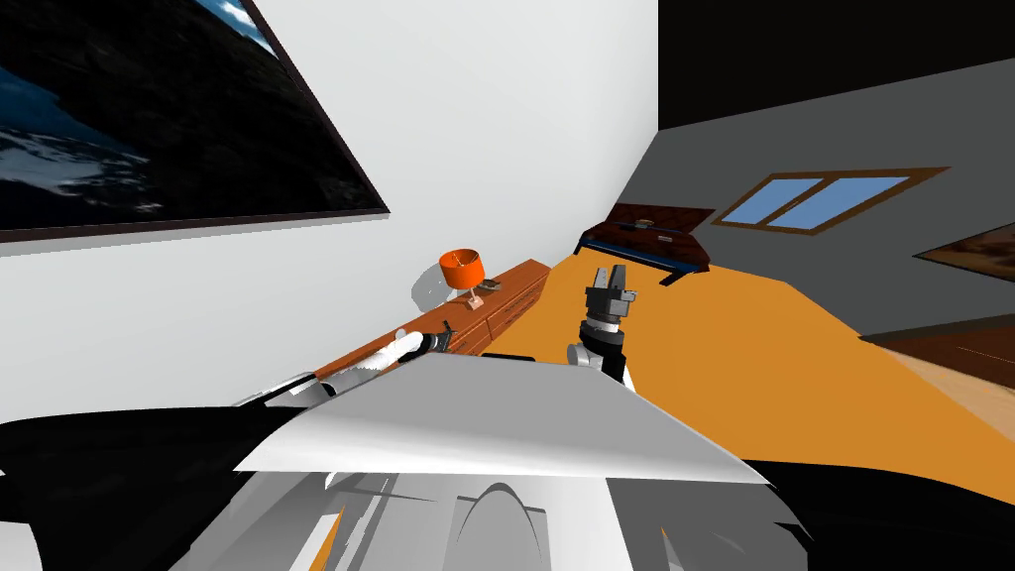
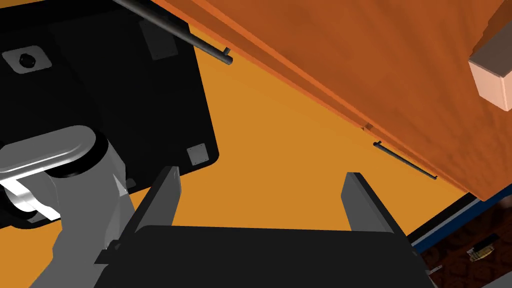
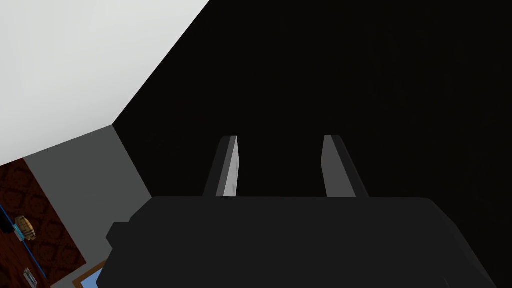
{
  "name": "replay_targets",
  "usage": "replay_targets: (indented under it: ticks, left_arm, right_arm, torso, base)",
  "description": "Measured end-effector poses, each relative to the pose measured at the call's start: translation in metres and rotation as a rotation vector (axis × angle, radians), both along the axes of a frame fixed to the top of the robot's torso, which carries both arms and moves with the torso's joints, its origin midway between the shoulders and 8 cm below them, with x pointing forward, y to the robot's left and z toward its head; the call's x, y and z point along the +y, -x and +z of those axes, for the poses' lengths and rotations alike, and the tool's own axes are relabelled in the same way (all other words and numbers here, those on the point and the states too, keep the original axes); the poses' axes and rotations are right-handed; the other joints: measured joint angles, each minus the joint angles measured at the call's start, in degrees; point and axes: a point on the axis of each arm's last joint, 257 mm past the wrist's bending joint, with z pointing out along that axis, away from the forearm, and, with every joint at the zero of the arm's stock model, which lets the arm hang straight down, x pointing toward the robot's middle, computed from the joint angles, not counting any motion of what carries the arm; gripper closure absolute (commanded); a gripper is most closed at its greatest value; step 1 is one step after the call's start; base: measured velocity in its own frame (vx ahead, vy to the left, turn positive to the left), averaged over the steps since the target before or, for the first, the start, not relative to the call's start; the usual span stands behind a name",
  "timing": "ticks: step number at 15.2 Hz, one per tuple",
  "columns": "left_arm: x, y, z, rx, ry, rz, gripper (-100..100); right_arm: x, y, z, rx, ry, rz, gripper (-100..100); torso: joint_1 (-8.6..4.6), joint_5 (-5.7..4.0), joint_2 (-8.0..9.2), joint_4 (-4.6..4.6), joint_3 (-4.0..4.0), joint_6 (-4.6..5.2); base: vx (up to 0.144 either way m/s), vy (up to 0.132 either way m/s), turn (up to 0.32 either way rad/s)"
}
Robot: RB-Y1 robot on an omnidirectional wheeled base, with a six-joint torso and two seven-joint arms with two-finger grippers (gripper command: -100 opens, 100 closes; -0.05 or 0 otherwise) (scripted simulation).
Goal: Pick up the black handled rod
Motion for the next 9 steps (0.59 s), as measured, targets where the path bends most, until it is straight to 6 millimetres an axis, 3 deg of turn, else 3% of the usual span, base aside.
replay_targets:
  ticks: [1, 7, 9]
  left_arm:
    - [0.004, 0.003, -0.002, 0.005, -0.015, -0.007, -100]
    - [0.071, 0.038, -0.019, 0.075, -0.19, -0.064, -100]
    - [0.097, 0.058, -0.025, 0.111, -0.255, -0.085, -100]
  right_arm:
    - [0.0, 0.0, 0.0, 0.0, 0.0, 0.0, 0]
    - [0.0, 0.0, 0.0, 0.0, 0.0, 0.0, 0]
    - [0.0, 0.0, 0.0, 0.0, 0.0, 0.0, 0]
  torso:
    - [0.04, 0.0, 0.06, 0.01, 0.03, -0.02]
    - [-0.03, -0.02, -0.03, -0.01, -0.02, 0.0]
    - [-0.03, -0.01, -0.02, 0.0, -0.01, 0.01]
  base:
    - [0.064, -0.041, -0.192]
    - [0.072, -0.041, -0.155]
    - [0.068, -0.038, -0.14]
